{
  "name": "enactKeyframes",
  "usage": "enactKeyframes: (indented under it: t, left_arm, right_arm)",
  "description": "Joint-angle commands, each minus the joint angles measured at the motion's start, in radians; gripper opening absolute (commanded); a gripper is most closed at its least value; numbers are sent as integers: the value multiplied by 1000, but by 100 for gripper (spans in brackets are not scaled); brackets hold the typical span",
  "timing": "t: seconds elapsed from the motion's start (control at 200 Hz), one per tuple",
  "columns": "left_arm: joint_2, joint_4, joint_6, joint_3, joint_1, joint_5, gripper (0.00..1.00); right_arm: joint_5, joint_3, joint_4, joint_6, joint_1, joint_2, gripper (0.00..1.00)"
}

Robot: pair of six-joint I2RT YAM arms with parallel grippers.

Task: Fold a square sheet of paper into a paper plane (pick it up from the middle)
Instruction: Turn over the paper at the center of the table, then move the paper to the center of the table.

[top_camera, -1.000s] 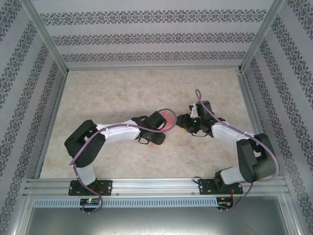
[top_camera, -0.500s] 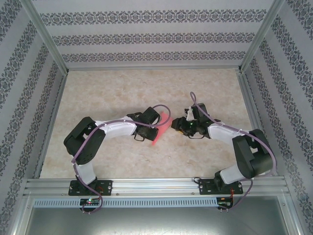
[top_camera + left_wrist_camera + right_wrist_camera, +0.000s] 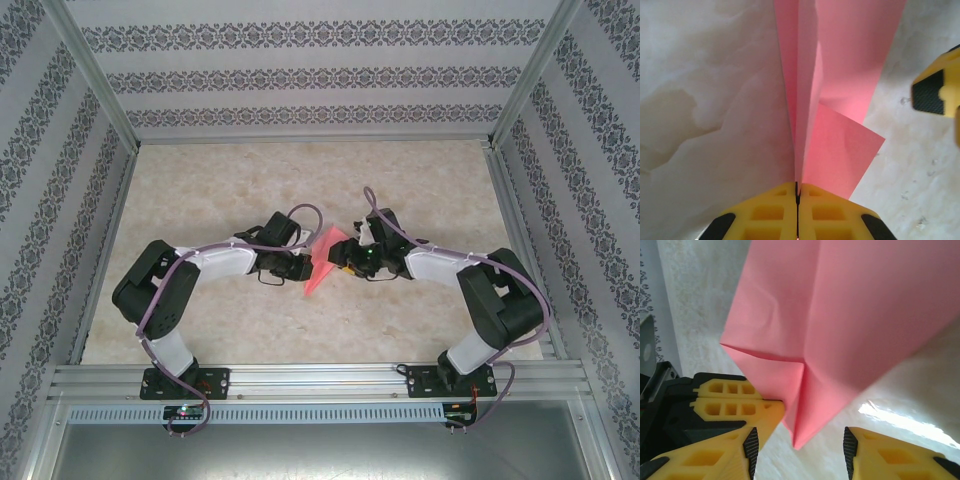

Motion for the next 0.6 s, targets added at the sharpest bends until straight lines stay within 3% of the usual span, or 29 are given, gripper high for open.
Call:
enactKeyframes:
  t: [0.0,0.225,0.594]
  left_arm:
    - [-28,58,-21,-15,26,86,8]
    - [-7,42,-10,-28,49,93,7]
    - [-13,74,-18,-65,66,108,6]
  right_arm:
    - [11,29,12,25,19,39,50]
    - [66,58,-62,9,45,67,51]
    - [56,103,-13,46,85,146,53]
